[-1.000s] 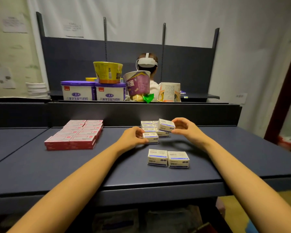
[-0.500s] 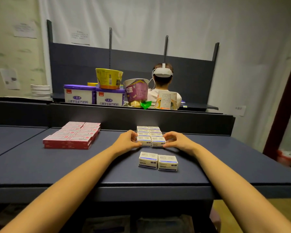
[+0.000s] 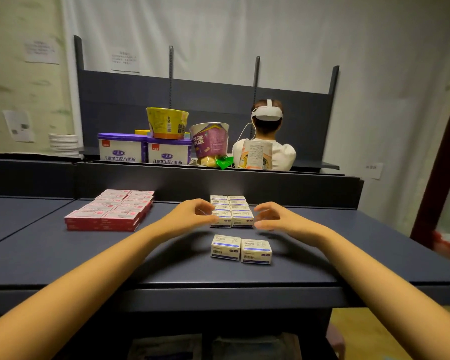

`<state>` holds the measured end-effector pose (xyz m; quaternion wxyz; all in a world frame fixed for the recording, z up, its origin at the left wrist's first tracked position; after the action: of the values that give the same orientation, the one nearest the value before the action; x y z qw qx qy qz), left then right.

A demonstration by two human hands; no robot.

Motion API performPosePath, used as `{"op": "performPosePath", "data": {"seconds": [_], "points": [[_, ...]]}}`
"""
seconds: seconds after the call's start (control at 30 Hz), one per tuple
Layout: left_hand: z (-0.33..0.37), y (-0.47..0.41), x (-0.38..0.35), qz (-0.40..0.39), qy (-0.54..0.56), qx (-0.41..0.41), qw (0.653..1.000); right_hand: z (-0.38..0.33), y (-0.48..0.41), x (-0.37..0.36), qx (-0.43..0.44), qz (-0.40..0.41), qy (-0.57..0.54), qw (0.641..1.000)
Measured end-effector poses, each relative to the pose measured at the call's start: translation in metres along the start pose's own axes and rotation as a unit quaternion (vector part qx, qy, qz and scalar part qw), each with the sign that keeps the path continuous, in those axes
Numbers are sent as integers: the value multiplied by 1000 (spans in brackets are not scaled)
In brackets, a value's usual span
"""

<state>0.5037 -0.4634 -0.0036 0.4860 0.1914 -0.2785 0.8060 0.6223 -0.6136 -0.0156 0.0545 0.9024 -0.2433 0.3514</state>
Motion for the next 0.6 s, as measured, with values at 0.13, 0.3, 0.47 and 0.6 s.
{"op": "performPosePath", "data": {"seconds": [0.13, 0.3, 0.47, 0.6], "points": [[10, 36, -29, -164, -40, -1, 986, -9, 37, -14, 21, -53, 21, 998], [14, 42, -38, -156, -122, -46, 979, -8, 58, -25, 30, -28, 115, 993], [12, 38, -36, -131, -109, -42, 984, -2, 56, -21, 24, 29, 121, 992], [12, 34, -30, -106, -82, -37, 990, 0, 56, -21, 24, 30, 115, 993]]}}
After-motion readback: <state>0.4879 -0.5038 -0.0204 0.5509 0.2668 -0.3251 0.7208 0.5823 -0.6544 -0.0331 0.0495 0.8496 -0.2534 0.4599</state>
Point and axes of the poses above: each hand's wrist, its own y-axis away from the middle knuckle, its own x-axis out of the back of the hand, z = x × y, the point moved 10 cm from there along -y, towards the middle knuckle, and after that the axes turned 5 degrees about y, right-handed, at the moved point
